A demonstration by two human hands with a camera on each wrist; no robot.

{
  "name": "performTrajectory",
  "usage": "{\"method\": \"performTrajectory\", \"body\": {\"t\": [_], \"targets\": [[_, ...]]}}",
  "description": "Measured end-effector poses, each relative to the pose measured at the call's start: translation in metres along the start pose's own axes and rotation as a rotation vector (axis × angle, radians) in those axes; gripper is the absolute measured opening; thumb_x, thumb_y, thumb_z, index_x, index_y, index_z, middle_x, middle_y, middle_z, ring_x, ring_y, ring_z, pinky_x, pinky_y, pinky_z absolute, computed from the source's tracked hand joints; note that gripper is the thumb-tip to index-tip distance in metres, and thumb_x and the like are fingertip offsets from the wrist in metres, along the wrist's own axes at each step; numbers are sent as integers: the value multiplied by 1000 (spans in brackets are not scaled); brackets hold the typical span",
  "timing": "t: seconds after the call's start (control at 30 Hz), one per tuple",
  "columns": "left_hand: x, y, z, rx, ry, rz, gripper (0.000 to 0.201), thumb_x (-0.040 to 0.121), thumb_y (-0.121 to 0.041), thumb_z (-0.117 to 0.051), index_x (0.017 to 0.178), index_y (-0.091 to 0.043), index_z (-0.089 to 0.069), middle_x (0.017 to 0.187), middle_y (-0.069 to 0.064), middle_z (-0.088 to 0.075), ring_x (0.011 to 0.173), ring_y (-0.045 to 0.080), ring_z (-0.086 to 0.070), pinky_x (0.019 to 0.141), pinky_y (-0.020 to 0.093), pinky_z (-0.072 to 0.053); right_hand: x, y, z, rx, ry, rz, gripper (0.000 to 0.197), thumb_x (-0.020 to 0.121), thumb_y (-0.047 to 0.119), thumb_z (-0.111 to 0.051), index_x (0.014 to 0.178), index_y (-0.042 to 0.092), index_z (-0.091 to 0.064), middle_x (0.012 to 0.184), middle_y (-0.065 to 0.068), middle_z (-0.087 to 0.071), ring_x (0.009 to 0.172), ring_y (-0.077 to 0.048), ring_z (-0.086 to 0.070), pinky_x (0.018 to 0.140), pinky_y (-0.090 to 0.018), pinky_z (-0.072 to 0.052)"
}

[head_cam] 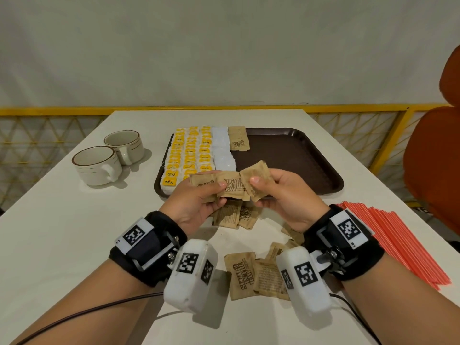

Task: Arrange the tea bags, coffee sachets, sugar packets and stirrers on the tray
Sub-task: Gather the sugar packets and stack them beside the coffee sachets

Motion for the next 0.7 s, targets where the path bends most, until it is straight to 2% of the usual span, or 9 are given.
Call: {"method": "performTrajectory", "body": {"t": [0.1, 0.2, 0.27, 0.37, 0.43, 0.5, 0.57, 0.63, 0.7], "targets": [[-3, 5, -4, 29, 16, 83, 15, 93, -15, -55, 104, -9, -62, 99, 15, -67, 78, 19, -67, 57, 20, -55, 0, -2, -1, 23, 9, -6, 17, 92, 8, -56, 104, 2, -66, 95, -12, -70, 77, -13, -64, 60, -18, -53], [-9, 15, -12, 61, 98, 276, 50, 90, -52, -45, 105, -10, -67, 95, 15, -70, 73, 20, -69, 61, 25, -58, -1, -2, -4, -20, 30, 19, 16, 91, 8, -58, 102, 3, -68, 92, -11, -72, 76, -13, -66, 62, -19, -51], [-14, 19, -19, 71, 170, 327, 61, 79, -60, -47, 101, -8, -69, 91, 16, -70, 72, 20, -69, 63, 24, -58, -2, -4, -8, -129, 55, 24, 14, 91, 11, -60, 98, 6, -70, 86, -10, -72, 70, -11, -65, 61, -19, -50], [-15, 22, -22, 77, 159, 266, 30, 84, -29, -60, 99, -5, -67, 89, 16, -68, 70, 17, -68, 62, 20, -56, -2, -8, -11, -207, 43, 18, 16, 95, 13, -55, 100, 6, -68, 80, -9, -66, 63, -10, -57, 53, -18, -43], [-12, 21, -18, 34, 116, 234, 14, 91, -7, -53, 98, -5, -65, 84, 14, -70, 66, 16, -68, 57, 19, -55, -1, -7, -7, -107, 4, -20, 20, 99, 13, -47, 107, 5, -63, 86, -10, -63, 69, -14, -55, 52, -18, -40], [-10, 18, -14, -36, 91, 233, 21, 93, 0, -48, 105, -7, -63, 89, 13, -72, 69, 18, -69, 58, 22, -57, 0, -4, -3, 43, -29, -44, 22, 100, 8, -43, 114, 4, -59, 93, -11, -65, 75, -15, -58, 52, -18, -45], [-9, 15, -12, -112, 90, 254, 25, 93, 1, -45, 110, -7, -61, 96, 14, -72, 75, 21, -71, 66, 29, -60, 1, 0, 2, 97, -61, -15, 24, 97, 3, -46, 120, 4, -56, 96, -11, -65, 75, -14, -61, 52, -17, -49], [-10, 13, -11, -143, 81, 267, 24, 93, 2, -44, 109, -7, -61, 90, 14, -73, 75, 23, -72, 70, 34, -59, 0, 2, 6, 87, -91, 30, 23, 93, 0, -54, 114, 6, -57, 91, -8, -68, 70, -12, -63, 50, -17, -47], [-10, 14, -11, -142, 62, 274, 21, 93, 0, -45, 105, -6, -62, 81, 11, -71, 69, 22, -71, 65, 33, -60, 0, 4, 9, -9, -122, 90, 17, 88, -1, -61, 100, 11, -61, 88, -5, -70, 70, -10, -64, 49, -17, -43]]}}
Point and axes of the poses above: each hand's wrist, its own x-axis towards the middle knuckle, its own z-axis out of the back of the hand, y = z × x, the point moved 6 cm from there along x, towards the middle knuckle
